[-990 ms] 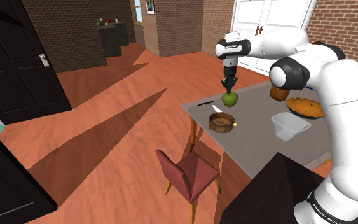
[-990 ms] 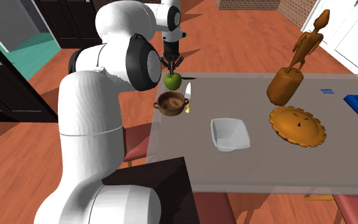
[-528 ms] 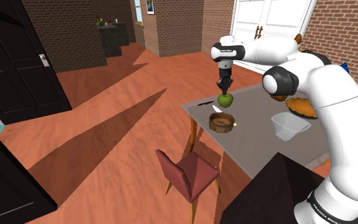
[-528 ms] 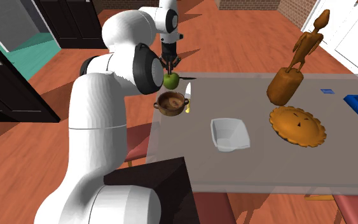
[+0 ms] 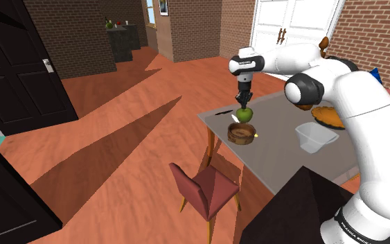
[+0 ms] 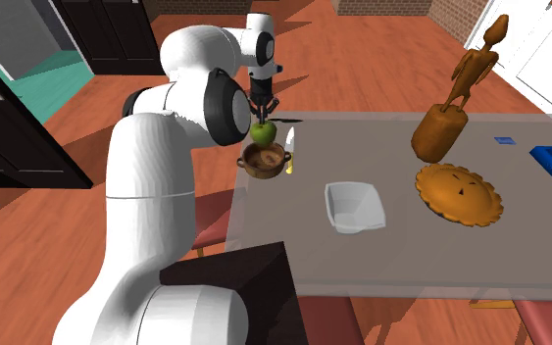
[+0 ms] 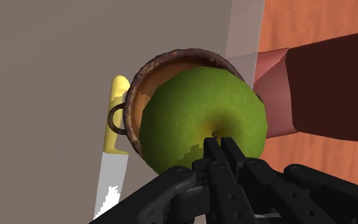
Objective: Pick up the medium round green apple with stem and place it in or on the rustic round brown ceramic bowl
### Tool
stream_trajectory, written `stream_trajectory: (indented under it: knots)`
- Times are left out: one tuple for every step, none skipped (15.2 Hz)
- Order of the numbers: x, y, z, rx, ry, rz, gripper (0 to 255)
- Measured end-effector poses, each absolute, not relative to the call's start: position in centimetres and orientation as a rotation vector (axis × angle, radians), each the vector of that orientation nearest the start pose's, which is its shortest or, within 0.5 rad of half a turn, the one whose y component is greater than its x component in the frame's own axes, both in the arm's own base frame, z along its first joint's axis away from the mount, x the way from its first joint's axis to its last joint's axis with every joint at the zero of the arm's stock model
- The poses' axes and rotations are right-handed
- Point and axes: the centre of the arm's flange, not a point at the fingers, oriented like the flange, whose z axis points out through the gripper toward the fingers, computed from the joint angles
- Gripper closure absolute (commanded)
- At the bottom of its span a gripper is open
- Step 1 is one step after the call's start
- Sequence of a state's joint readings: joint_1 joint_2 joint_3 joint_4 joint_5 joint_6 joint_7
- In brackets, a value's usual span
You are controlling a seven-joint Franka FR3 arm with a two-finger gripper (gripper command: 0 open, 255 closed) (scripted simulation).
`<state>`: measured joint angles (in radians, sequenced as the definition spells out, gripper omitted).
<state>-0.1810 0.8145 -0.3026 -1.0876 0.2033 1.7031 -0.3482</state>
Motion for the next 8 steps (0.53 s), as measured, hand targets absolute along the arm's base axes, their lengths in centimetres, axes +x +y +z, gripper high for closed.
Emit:
stream_trajectory:
  knots:
    - [69.4,-26.4,33.1,-3.084,0.165,0.254,255]
    - [69.4,-26.5,32.6,-3.084,0.165,0.254,255]
    - [69.4,-26.5,32.1,-3.084,0.165,0.254,255]
    - [69.5,-26.4,31.5,-3.084,0.166,0.254,255]
    - [69.5,-26.5,31.0,-3.084,0.165,0.254,255]
    - [69.5,-26.6,30.4,-3.084,0.165,0.254,255]
    - [69.5,-26.5,30.0,-3.084,0.165,0.254,255]
    - [69.6,-26.6,29.4,-3.084,0.165,0.253,255]
